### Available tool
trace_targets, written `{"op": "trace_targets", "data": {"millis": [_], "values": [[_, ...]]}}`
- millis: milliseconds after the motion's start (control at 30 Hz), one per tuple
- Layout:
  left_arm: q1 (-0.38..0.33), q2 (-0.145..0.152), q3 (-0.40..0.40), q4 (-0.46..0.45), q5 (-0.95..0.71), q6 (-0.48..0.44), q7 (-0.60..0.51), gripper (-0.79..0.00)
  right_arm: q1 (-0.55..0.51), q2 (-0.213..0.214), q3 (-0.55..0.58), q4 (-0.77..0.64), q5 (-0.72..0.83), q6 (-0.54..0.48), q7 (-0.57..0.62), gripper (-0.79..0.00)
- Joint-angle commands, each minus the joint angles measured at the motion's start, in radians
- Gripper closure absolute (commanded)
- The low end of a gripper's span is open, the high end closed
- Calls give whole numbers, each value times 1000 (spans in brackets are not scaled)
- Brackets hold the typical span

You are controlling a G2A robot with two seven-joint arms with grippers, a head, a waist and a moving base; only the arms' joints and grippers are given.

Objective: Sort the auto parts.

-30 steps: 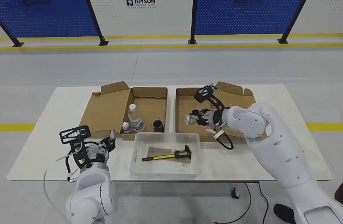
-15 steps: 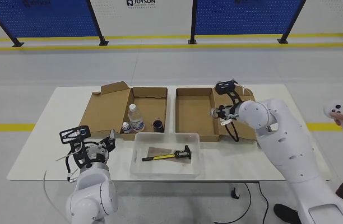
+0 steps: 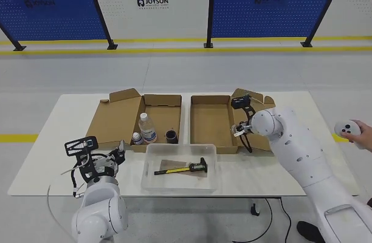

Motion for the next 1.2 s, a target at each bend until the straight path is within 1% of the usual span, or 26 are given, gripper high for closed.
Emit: {"op": "trace_targets", "data": {"millis": [0,300,600,633,700,733,833,1033,1067,1167], "values": [[0,0,0,0,0,0,0,-785,24,-15,-31,39,4,-8,0,0],[0,0,0,0,0,0,0,-785,106,-76,-130,202,17,-46,-32,0],[0,0,0,0,0,0,0,-785,157,-122,-177,309,40,-99,-58,0],[0,0,0,0,0,0,0,-785,163,-127,-183,316,38,-109,-57,-46],[0,0,0,0,0,0,0,-785,172,-135,-191,334,34,-115,-62,-206],[0,0,0,0,0,0,0,-785,176,-138,-193,342,34,-117,-64,-246],[0,0,0,0,0,0,0,-785,187,-148,-201,367,33,-132,-67,-283],[0,0,0,0,0,0,0,-785,200,-164,-204,390,44,-164,-89,-311],[0,0,0,0,0,0,0,-785,202,-165,-204,383,43,-172,-92,-326],[0,0,0,0,0,0,0,-785,205,-165,-200,352,32,-193,-102,-416]]}}
